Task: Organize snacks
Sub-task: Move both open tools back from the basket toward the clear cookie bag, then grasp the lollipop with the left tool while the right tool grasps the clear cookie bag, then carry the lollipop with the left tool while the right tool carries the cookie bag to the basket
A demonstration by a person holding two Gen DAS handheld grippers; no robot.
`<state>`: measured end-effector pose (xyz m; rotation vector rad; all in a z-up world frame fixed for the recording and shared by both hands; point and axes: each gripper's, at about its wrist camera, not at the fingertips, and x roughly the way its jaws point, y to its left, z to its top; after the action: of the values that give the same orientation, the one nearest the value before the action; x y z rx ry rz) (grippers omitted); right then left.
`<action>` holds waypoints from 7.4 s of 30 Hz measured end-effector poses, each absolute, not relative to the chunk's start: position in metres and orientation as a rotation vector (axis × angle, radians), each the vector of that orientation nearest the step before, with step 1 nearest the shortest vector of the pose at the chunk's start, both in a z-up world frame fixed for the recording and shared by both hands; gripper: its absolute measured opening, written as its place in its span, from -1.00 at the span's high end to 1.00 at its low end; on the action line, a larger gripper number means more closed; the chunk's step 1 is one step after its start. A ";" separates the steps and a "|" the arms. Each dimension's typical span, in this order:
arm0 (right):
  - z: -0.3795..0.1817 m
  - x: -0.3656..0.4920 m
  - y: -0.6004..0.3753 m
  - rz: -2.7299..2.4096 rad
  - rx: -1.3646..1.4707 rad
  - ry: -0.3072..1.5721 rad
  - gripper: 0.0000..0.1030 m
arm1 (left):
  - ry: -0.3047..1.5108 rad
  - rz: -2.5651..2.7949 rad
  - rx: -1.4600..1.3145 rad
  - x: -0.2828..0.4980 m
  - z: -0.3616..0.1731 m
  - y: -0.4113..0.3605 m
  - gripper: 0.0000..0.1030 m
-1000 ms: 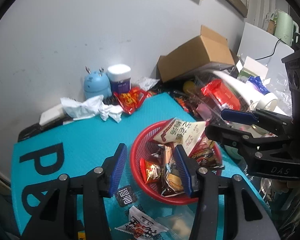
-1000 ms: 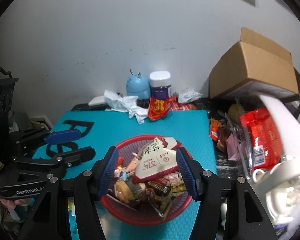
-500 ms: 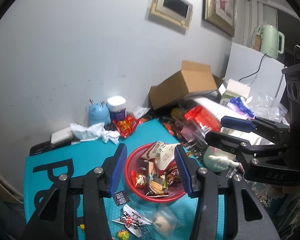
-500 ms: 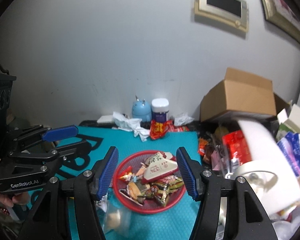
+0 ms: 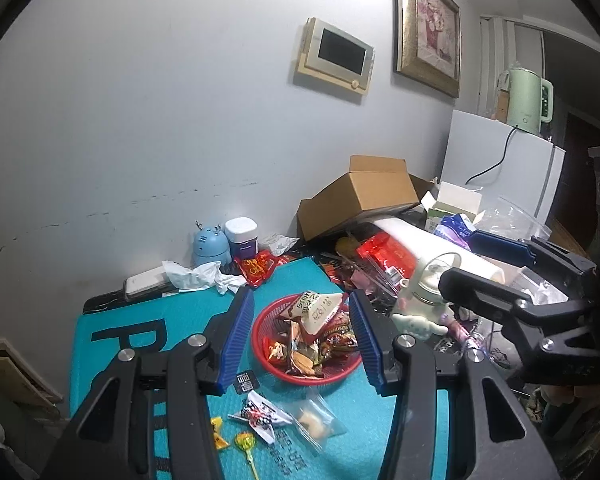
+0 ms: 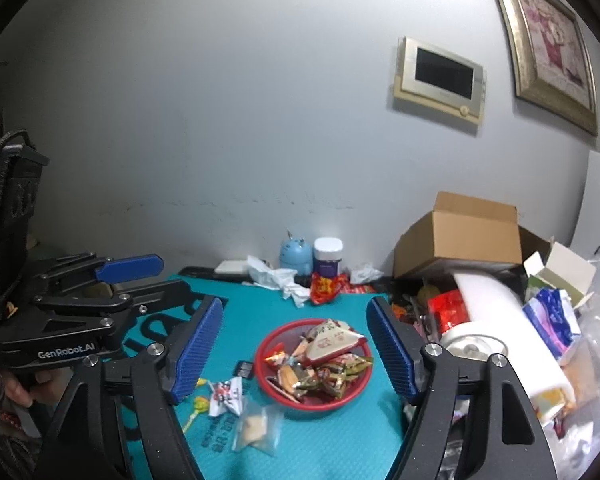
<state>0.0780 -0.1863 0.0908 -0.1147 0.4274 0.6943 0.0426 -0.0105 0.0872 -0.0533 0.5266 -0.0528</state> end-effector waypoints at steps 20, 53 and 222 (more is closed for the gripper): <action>0.067 0.007 -0.192 0.778 -0.070 0.458 -0.57 | 0.516 0.038 -0.088 -0.043 0.069 -0.012 -0.55; -0.056 0.013 -0.157 0.831 -0.083 0.759 -0.62 | 0.798 0.116 -0.279 -0.053 -0.062 0.017 -0.55; 0.006 0.057 -0.217 0.684 -0.108 0.560 0.15 | 0.666 -0.231 -0.102 0.049 0.011 -0.049 0.50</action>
<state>0.0565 -0.2173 0.0055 -0.1083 0.5602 0.6839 0.0492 -0.0488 0.0110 -0.1021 0.6660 -0.2308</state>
